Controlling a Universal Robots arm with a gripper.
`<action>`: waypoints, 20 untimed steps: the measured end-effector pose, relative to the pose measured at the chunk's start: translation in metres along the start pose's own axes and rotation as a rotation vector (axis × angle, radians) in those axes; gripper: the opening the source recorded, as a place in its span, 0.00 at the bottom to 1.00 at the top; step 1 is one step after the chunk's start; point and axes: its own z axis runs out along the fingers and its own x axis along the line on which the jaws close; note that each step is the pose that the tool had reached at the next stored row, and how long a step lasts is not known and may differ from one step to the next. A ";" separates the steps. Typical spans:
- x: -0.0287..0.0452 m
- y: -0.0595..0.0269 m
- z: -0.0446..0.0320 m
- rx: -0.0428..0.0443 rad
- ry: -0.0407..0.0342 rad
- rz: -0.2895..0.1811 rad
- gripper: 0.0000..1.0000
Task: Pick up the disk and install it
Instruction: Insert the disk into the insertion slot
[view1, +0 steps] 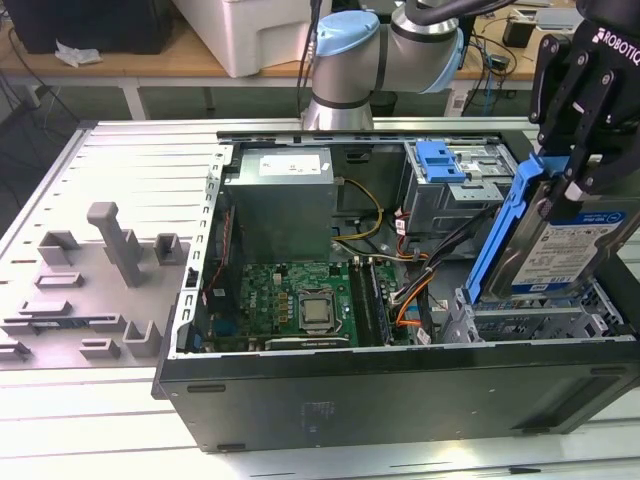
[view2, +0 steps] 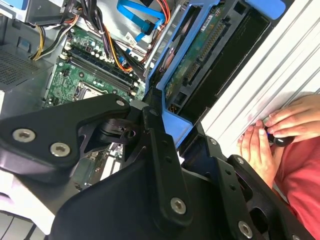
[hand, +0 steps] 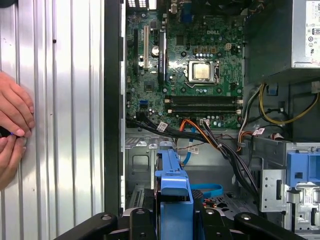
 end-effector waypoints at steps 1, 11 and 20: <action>0.0000 0.0000 -0.0001 0.0000 0.0001 0.001 0.36; 0.0000 0.0000 -0.0001 -0.0001 0.0000 0.029 0.36; 0.0009 0.0000 0.0000 -0.0002 -0.0069 0.024 0.36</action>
